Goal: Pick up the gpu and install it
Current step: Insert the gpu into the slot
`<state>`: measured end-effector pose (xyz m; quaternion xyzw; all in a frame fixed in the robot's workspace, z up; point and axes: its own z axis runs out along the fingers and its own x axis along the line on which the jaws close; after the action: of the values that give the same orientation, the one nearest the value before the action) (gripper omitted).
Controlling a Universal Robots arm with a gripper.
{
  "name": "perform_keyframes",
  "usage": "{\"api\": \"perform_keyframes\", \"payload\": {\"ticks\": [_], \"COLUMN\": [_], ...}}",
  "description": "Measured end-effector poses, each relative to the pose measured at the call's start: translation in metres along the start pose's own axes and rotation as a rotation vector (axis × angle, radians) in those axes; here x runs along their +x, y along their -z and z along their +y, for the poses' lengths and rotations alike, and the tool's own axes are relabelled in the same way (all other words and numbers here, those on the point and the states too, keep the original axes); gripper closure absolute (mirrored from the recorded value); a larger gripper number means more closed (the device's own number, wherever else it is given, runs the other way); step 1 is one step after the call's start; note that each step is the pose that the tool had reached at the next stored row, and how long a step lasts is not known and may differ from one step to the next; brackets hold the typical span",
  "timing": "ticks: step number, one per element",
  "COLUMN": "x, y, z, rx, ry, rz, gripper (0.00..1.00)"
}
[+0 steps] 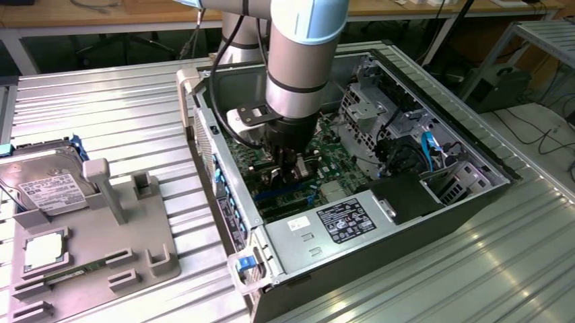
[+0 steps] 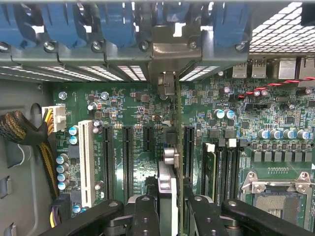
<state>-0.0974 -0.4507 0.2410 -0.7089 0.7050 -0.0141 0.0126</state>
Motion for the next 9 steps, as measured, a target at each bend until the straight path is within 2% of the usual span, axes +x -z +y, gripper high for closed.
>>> {"api": "perform_keyframes", "payload": {"ticks": [5,9], "x": [0.0001,0.0001], "y": [-0.0002,-0.0002], "z": [-0.006,-0.006], "rx": [-0.0099,-0.0101], "ry": [-0.002,-0.002], "rz": [0.0002,0.0002], "gripper": [0.71,0.71]}}
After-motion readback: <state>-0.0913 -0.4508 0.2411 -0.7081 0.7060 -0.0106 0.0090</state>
